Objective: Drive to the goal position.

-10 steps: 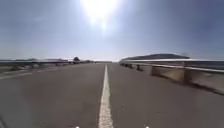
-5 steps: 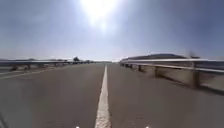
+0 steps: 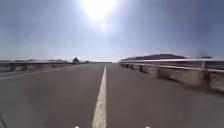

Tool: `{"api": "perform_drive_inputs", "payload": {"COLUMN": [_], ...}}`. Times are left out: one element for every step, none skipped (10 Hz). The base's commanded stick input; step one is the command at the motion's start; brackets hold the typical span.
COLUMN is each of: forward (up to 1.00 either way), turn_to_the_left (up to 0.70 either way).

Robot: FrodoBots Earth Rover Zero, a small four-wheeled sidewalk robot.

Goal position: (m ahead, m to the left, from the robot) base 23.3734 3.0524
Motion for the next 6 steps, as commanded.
{"api": "perform_drive_inputs", "payload": {"forward": [0.70,0.70,0.70,0.70,0.70,0.70], "turn_to_the_left": [0.00,0.00,0.00,0.00,0.05,0.34]}}
